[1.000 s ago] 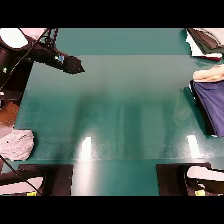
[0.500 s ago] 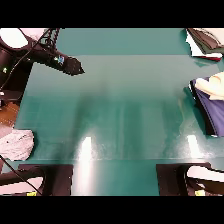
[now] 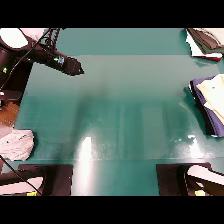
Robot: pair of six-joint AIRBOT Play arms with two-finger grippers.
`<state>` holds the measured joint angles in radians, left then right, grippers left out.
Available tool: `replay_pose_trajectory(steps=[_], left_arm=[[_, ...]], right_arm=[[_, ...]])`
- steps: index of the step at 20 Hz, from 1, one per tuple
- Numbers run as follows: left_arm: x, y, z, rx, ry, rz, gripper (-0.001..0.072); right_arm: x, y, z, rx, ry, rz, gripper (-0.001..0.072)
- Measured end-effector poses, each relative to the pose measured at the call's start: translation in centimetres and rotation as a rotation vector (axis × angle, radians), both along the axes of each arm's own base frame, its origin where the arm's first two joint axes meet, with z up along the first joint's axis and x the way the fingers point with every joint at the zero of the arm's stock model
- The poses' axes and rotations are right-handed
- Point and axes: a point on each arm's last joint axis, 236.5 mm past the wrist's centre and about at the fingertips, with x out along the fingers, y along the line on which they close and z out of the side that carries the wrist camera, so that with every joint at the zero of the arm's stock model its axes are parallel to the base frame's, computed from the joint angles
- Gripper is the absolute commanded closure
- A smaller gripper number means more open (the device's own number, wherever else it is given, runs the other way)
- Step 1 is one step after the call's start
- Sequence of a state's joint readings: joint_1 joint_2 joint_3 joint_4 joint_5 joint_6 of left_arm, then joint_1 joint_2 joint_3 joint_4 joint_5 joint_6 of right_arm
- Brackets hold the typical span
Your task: Fold the shirts.
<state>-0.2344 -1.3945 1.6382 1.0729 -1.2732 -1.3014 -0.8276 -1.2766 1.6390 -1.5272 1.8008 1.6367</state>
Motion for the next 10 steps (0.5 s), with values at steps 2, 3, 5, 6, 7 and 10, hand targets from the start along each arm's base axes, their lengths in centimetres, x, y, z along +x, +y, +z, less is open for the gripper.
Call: replay_pose_trajectory(steps=[2,3,5,6,7,10], left_arm=[[0.2,0.0,0.1,-0.003,-0.007,0.004,0.0687],[0.2,0.0,0.1,-0.004,-0.009,0.005,0.0687],[0.3,0.0,0.2,-0.005,-0.011,0.006,0.0687],[0.3,0.0,0.2,-0.006,-0.012,0.006,0.0687],[0.3,-0.1,0.2,-0.007,-0.013,0.007,0.0687],[0.3,-0.1,0.3,-0.009,-0.014,0.007,0.0687]], right_arm=[[1.9,2.0,0.1,0.038,-0.067,0.053,0.0275],[3.1,3.3,0.3,0.055,-0.104,0.089,0.0275],[5.6,6.4,1.0,0.078,-0.181,0.181,0.0327],[6.9,8.1,1.4,0.084,-0.214,0.236,0.0541],[7.9,9.8,1.8,0.085,-0.240,0.294,0.0696],[10.3,15.1,2.9,0.084,-0.300,0.484,0.0691]])
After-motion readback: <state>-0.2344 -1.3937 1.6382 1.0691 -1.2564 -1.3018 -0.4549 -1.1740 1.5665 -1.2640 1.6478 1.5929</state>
